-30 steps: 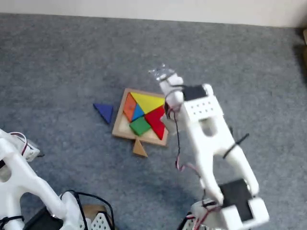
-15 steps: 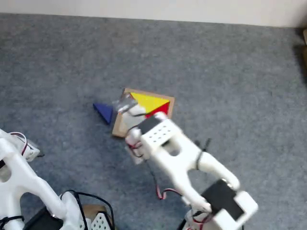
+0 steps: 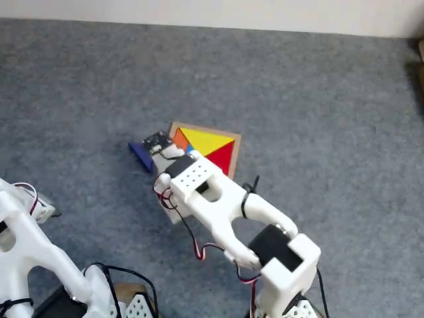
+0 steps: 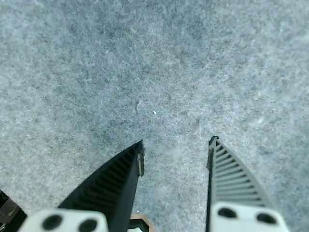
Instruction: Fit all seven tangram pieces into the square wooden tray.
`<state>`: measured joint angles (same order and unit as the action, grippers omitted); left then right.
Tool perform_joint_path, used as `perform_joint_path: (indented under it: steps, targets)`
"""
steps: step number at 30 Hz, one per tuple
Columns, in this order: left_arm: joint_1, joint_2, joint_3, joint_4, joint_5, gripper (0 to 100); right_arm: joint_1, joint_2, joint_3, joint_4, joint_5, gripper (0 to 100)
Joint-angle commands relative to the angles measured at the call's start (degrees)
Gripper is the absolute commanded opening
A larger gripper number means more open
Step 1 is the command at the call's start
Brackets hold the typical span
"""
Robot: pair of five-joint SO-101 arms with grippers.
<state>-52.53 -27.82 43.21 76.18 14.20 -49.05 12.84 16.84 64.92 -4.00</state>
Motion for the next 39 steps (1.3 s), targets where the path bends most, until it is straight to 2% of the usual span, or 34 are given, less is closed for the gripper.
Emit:
perform_joint_path:
  steps: [1, 6, 13, 16, 27, 32, 39]
  targets:
    - [-0.66, -1.1, -2.68, -0.53, 0.18, 22, 1.1, 0.13, -3.12, -0.92, -0.35, 20.9]
    - [-0.66, -1.1, -2.68, -0.53, 0.18, 22, 0.22, 2.77, -3.21, -1.27, -0.35, 19.8]
    - [-0.66, -1.1, -2.42, -0.62, 0.09, 22, 1.1, 2.86, -3.21, -3.82, -0.26, 5.8]
    - [-0.66, -1.1, -2.24, -0.62, 0.09, 22, 2.24, 2.33, -3.3, -3.65, 2.9, 0.2]
    - [-0.66, -1.1, -2.24, -0.62, 0.09, 22, 6.73, -10.77, -3.3, -3.56, 3.43, 0.5]
    - [-0.66, -1.1, -2.24, -0.62, 0.09, 22, 9.45, -11.56, -3.3, -4.62, -5.63, 0.5]
    - [-0.66, -1.1, -2.24, -0.62, 0.09, 22, 9.27, -11.56, 0.66, -10.68, -18.73, 0.5]
